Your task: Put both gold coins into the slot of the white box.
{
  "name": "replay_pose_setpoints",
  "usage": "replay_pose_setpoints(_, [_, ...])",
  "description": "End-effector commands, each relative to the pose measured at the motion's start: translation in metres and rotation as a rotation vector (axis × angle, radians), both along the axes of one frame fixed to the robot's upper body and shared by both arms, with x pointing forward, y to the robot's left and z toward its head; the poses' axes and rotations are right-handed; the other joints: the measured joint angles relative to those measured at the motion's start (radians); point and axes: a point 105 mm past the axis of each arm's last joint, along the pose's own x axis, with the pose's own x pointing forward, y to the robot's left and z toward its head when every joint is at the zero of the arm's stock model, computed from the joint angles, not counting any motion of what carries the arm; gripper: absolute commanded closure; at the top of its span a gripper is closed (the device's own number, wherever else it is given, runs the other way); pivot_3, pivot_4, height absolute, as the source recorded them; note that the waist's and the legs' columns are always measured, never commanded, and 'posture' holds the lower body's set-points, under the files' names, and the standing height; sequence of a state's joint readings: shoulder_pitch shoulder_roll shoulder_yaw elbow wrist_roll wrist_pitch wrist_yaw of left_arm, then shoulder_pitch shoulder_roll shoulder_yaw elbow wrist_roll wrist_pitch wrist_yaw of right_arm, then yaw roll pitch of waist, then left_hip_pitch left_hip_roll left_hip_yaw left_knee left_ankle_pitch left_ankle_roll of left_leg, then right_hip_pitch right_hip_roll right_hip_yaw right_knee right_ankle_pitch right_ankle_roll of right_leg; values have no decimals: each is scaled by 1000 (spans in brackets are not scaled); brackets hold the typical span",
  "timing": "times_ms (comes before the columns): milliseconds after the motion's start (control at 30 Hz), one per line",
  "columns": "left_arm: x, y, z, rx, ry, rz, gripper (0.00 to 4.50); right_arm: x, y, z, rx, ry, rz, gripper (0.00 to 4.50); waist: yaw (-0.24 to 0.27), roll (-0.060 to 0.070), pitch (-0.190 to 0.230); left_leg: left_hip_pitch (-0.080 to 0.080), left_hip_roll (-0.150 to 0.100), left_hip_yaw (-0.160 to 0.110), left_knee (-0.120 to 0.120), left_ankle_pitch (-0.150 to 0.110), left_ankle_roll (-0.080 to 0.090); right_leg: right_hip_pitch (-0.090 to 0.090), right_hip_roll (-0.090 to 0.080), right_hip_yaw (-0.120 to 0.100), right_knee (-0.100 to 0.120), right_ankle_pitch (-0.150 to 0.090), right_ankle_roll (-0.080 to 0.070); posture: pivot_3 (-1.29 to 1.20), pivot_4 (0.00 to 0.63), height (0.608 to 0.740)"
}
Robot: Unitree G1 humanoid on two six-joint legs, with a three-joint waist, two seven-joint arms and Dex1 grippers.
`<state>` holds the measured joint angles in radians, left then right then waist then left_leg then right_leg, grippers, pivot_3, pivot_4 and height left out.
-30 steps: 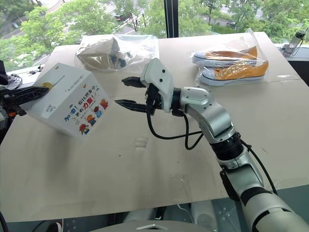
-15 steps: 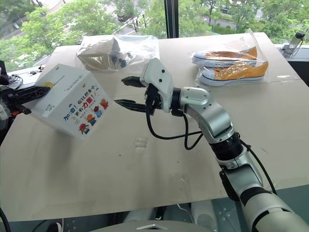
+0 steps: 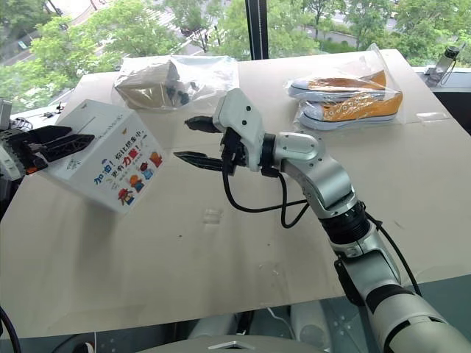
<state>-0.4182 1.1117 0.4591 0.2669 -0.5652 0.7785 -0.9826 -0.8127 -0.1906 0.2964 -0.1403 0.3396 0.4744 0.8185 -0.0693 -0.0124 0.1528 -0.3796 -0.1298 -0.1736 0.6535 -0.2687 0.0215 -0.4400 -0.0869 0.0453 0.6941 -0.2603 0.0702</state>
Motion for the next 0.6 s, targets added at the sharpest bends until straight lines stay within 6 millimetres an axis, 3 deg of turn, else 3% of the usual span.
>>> replay_pose_setpoints(33, [-1,10,-9,-16,34,50,413,-6,0,11,31,-42,16,1420,0,0,0,0,0,0,0,0,0,0,0,0,0,0,0,0,150,736])
replay_pose_setpoints(133, [-2,11,7,-45,-41,45,413,-6,0,11,34,-37,19,1420,-1,0,0,0,0,0,0,0,0,-1,0,0,0,0,0,0,150,736])
replay_pose_setpoints(333, [-11,-10,42,-118,-190,-87,413,-9,-2,12,50,-22,37,1420,0,-3,0,-3,0,0,1,0,0,-2,0,-1,0,0,0,0,150,736])
replay_pose_setpoints(433, [-22,-39,54,-74,-250,-211,413,-11,-10,12,69,-7,58,1420,0,-4,0,-5,0,-1,1,0,0,-3,0,-1,-2,0,0,0,150,736])
replay_pose_setpoints(600, [-36,-79,49,13,-305,-331,413,-11,-32,4,69,-1,72,1420,2,-4,0,-6,0,-1,1,0,0,-3,-1,-1,-5,0,0,0,150,736])
